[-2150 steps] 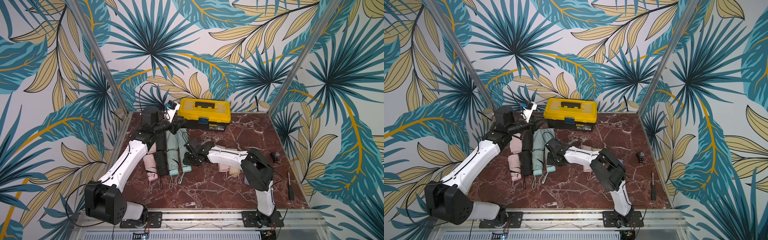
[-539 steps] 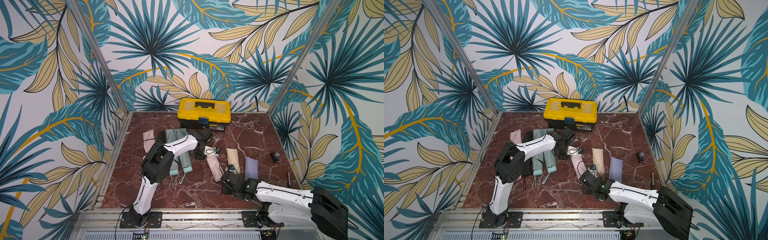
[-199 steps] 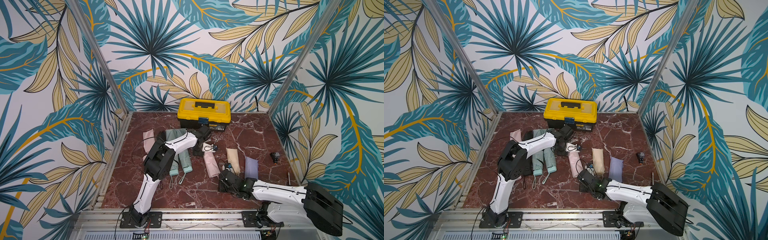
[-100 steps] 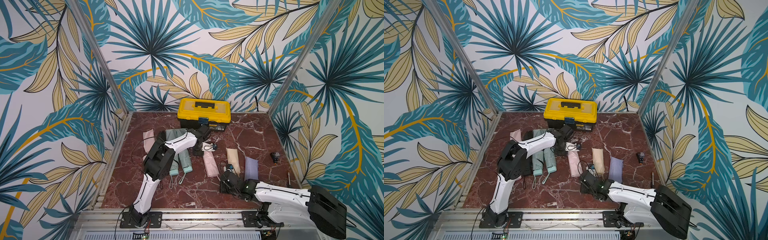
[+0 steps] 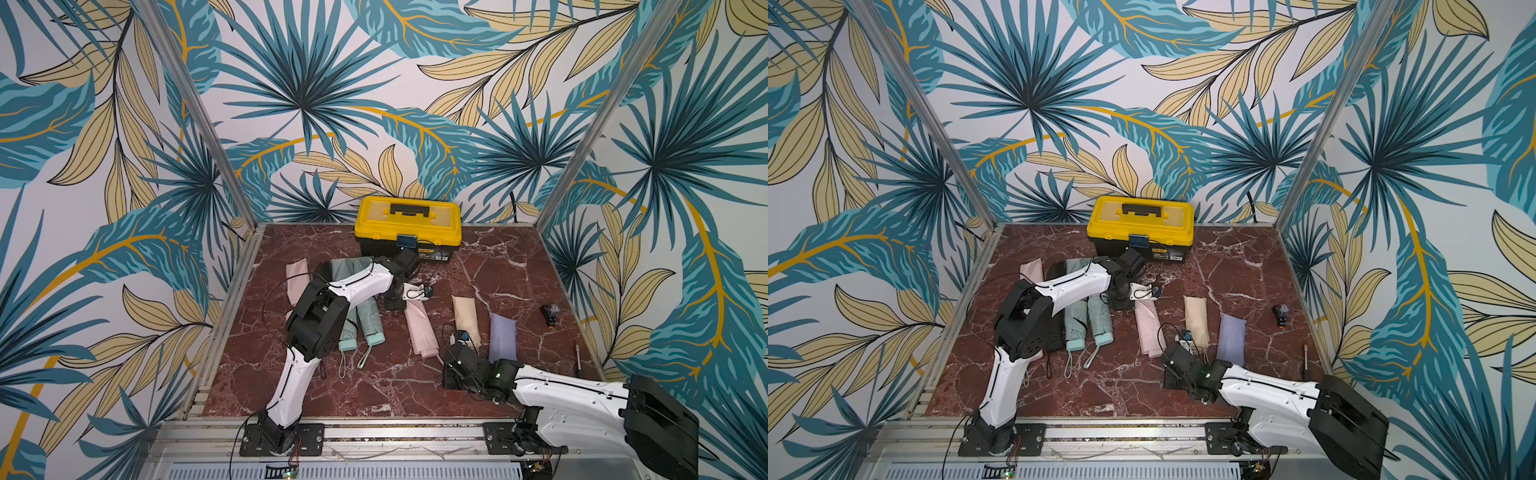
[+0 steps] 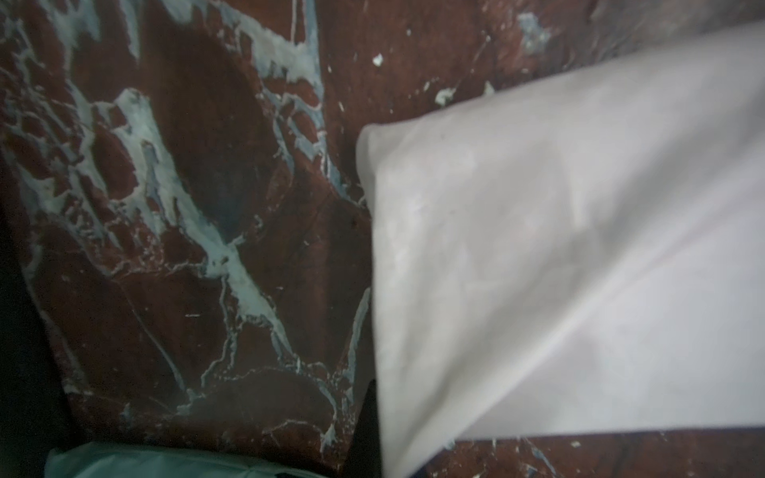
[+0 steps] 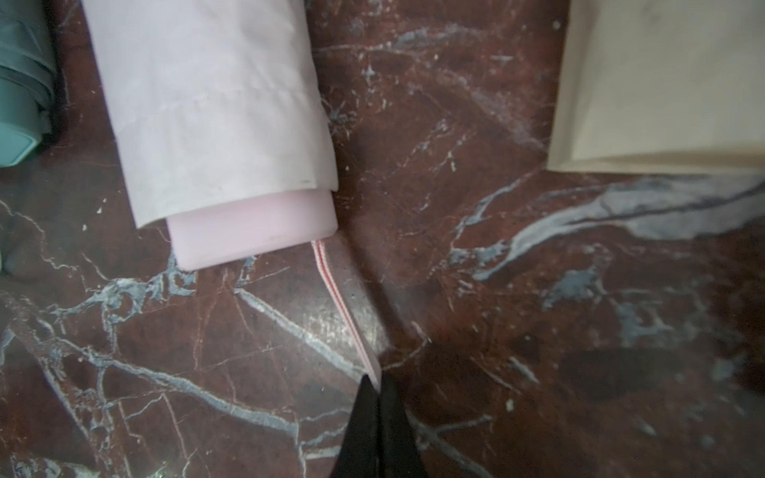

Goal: Take umbrellas out of sleeves
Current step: Take out the umbrella from the umbrella sleeve.

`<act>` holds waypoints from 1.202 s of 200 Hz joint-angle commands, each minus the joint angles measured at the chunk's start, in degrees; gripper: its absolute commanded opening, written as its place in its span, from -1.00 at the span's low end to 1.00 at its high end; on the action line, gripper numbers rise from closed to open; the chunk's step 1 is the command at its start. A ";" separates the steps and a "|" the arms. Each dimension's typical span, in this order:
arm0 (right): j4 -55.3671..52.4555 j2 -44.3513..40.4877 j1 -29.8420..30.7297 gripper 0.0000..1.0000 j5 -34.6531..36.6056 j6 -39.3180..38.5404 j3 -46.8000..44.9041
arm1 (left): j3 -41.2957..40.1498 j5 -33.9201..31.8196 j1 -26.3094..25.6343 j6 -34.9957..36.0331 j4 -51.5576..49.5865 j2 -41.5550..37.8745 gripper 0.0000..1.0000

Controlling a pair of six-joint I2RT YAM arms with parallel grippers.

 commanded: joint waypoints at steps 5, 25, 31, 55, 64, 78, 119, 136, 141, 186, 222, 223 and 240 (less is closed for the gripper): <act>-7.72 0.55 0.40 -1.00 -1.54 0.72 -2.79 | 1.89 -3.13 1.13 -1.47 0.15 -3.05 -1.00; -7.20 0.86 0.40 -1.00 -1.79 0.64 -2.84 | 2.57 -3.32 1.70 -2.64 0.15 -3.27 -1.00; -7.10 1.02 0.40 -1.00 -1.90 0.63 -2.83 | 2.70 -3.34 1.76 -2.82 0.13 -3.26 -1.00; -6.53 1.43 0.45 -1.00 -2.33 0.59 -3.04 | 3.28 -3.77 2.03 -3.51 0.15 -3.17 -1.00; -6.47 1.26 0.41 -1.00 -2.37 0.63 -3.12 | 3.21 -3.41 2.03 -3.55 0.20 -3.29 -1.00; -6.39 0.93 0.40 -1.00 -2.35 0.79 -3.40 | 2.94 -2.10 2.04 -3.25 0.15 -3.69 -1.00; -5.84 0.47 0.40 -1.00 -2.22 1.07 -3.67 | -3.13 5.26 1.86 4.16 0.07 -8.78 -0.49; -4.91 0.65 0.45 -1.00 -2.50 1.25 -4.06 | -4.80 7.25 1.81 5.41 0.07 -10.55 -0.31; -4.65 0.84 0.43 -1.00 -2.44 1.25 -4.11 | -4.93 7.51 1.77 5.56 0.07 -10.78 -0.26; -3.53 1.87 0.48 -1.00 -2.83 1.03 -4.20 | -4.46 5.88 0.97 7.97 0.05 -10.19 -0.10; -2.97 1.88 0.50 -1.00 -2.68 1.25 -4.46 | -3.04 1.80 -0.71 9.63 -0.07 -7.55 -0.04; -2.97 1.87 0.49 -1.00 -2.68 1.25 -4.46 | -2.95 1.69 -0.79 9.63 -0.04 -7.45 -0.04; -2.58 1.89 0.50 -1.00 -2.79 1.47 -4.81 | -2.09 0.65 -1.39 9.72 0.05 -6.24 -0.01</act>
